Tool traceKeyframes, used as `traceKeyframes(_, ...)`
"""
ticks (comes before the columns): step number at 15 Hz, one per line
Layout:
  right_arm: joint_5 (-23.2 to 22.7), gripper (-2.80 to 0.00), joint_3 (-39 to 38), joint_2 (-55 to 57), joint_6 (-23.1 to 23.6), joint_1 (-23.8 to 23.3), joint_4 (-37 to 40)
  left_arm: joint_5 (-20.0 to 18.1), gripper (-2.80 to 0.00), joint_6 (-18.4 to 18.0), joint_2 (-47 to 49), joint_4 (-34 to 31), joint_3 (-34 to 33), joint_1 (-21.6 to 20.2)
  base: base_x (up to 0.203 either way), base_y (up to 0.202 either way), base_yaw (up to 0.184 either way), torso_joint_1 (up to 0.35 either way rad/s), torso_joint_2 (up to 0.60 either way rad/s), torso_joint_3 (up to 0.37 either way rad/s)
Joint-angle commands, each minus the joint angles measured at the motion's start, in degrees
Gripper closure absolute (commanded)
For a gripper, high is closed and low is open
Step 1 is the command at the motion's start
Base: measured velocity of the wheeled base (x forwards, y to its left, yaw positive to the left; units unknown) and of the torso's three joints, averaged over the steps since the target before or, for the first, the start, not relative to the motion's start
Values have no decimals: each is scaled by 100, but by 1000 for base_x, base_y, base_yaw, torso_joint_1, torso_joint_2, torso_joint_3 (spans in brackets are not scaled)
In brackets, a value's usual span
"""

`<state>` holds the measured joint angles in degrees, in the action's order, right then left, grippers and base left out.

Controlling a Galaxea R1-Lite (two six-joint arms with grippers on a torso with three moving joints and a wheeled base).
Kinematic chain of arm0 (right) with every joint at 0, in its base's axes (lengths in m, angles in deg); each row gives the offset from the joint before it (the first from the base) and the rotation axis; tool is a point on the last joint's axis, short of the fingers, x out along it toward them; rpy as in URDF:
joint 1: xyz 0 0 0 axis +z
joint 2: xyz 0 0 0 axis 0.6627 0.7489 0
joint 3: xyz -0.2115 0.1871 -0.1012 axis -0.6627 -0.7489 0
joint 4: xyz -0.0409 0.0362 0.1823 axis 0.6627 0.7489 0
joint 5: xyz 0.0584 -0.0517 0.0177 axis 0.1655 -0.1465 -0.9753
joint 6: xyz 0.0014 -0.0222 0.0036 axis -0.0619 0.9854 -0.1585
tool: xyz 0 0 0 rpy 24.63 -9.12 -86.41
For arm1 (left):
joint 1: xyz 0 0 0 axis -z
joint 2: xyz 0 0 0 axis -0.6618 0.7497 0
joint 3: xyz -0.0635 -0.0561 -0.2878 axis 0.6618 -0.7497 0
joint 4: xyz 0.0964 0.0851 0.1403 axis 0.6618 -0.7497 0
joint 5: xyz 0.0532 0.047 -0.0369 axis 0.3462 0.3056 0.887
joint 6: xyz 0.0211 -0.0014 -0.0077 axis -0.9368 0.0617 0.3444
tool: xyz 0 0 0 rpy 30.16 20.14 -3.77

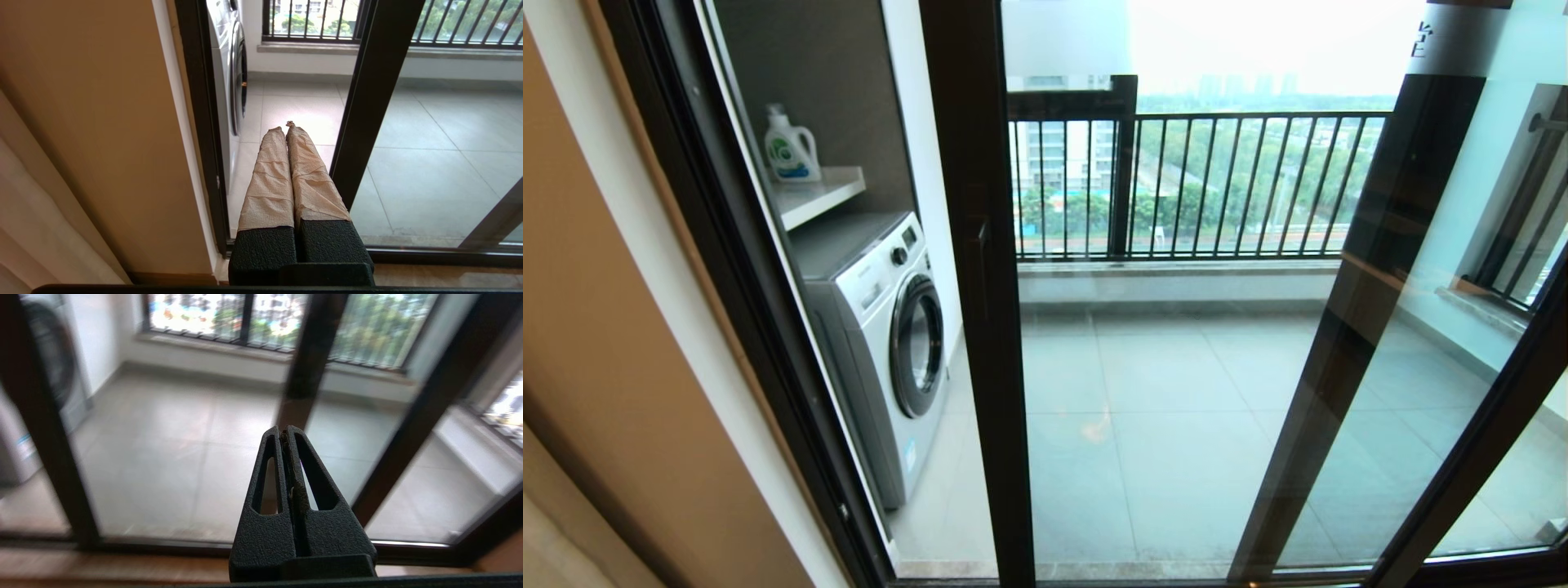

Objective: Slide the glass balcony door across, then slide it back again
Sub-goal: Close the slid door

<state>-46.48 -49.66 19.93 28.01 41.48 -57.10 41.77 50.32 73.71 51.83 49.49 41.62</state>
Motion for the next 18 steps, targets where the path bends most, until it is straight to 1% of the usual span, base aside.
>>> traceKeyframes(1,-448,0,-802,-22,-63,2,-575,0,0,2,-2,4,0,-1,0,0,0,0,0,0)
traceKeyframes(2,-594,0,-1026,-22,-319,2,-1104,0,0,2,-2,4,0,-1,0,0,0,0,0,0)
traceKeyframes(3,-563,0,-1144,-21,-443,2,-1216,0,0,2,-2,1,0,-1,0,0,0,0,0,0)
traceKeyframes(4,-189,0,-1275,-21,-452,2,-1293,0,0,2,-2,4,0,-1,0,0,0,0,0,0)
traceKeyframes(5,73,0,-1472,-21,-561,2,-1489,0,0,2,-2,3,0,-1,0,0,0,0,0,0)
traceKeyframes(6,66,0,-1455,-17,-813,7,-1402,0,0,2,-2,1,0,-1,0,0,0,0,0,0)
traceKeyframes(7,65,0,-1434,-18,-919,11,-1374,0,0,2,-2,4,0,-1,0,0,0,0,0,0)
traceKeyframes(8,86,0,-1460,-21,-956,11,-1505,0,0,2,-2,4,0,-1,0,0,0,0,0,0)
traceKeyframes(10,98,0,-1463,-21,-1025,11,-1512,0,0,2,-2,3,0,-1,0,0,0,0,0,0)
traceKeyframes(15,98,0,-1463,-21,-1025,11,-1512,0,0,-34,130,-31,15,-1,0,0,0,0,0,0)
traceKeyframes(16,98,0,-1463,-21,-1025,11,-1512,8,0,-180,133,-33,52,-1,0,0,0,0,0,0)
traceKeyframes(17,98,0,-1463,-21,-1033,11,-1512,24,0,-420,161,-38,256,-2,0,0,0,0,0,0)
traceKeyframes(18,98,0,-1463,-21,-1025,11,-1512,24,0,-625,330,-51,608,-4,0,0,0,0,0,0)
